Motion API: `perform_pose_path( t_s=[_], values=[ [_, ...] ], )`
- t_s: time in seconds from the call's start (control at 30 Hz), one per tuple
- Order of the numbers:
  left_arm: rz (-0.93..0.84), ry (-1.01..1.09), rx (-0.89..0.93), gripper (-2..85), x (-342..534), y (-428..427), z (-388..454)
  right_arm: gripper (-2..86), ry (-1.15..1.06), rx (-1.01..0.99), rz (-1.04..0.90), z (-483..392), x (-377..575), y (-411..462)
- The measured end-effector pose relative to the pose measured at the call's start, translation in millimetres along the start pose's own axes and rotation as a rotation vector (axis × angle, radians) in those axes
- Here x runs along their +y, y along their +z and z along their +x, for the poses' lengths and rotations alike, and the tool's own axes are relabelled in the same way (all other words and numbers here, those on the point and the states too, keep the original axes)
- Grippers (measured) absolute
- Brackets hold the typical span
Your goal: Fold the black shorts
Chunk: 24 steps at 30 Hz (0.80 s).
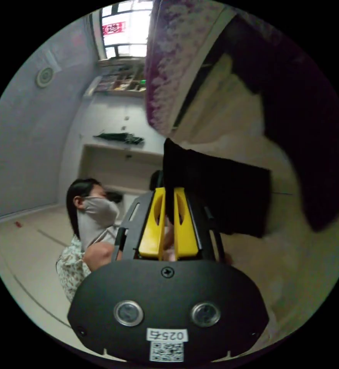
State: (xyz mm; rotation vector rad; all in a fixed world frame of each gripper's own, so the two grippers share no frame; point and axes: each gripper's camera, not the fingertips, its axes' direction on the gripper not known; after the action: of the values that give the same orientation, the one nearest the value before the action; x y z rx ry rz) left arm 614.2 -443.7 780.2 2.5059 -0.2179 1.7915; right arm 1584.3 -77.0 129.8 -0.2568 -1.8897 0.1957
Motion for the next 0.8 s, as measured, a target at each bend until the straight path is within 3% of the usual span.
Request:
perform_pose_path(
  t_s=[0.1, 0.17, 0.27, 0.33, 0.43, 0.57, 0.8],
  values=[
    [0.092, -0.147, -0.138, -1.3, 55, -101, -33, 3.9, -0.073, -0.273, -0.191, 17, -16, 123],
    [0.105, -0.213, -0.264, -0.9, 89, -154, -42, 4.5, -0.145, -0.327, -0.292, 20, -17, 200],
    [0.133, -0.36, -0.448, 0.6, 146, -219, -54, 11.9, -0.234, -0.137, -0.434, 43, -6, 321],
    [0.174, -0.517, -0.485, 1.7, 189, -250, -71, 16.2, -0.198, -0.011, -0.731, 81, 13, 407],
    [0.227, -0.667, -0.47, 2.3, 229, -266, -91, 16.2, -0.177, -0.041, -0.764, 92, 38, 426],
    [0.213, -0.691, -0.466, 2.7, 233, -262, -103, 15.9, -0.281, -0.011, -0.644, 60, 45, 386],
    [-0.082, -0.475, -0.505, 6.6, 168, -208, -119, 15.4, -0.313, 0.409, -0.424, 40, 43, 273]
  ],
)
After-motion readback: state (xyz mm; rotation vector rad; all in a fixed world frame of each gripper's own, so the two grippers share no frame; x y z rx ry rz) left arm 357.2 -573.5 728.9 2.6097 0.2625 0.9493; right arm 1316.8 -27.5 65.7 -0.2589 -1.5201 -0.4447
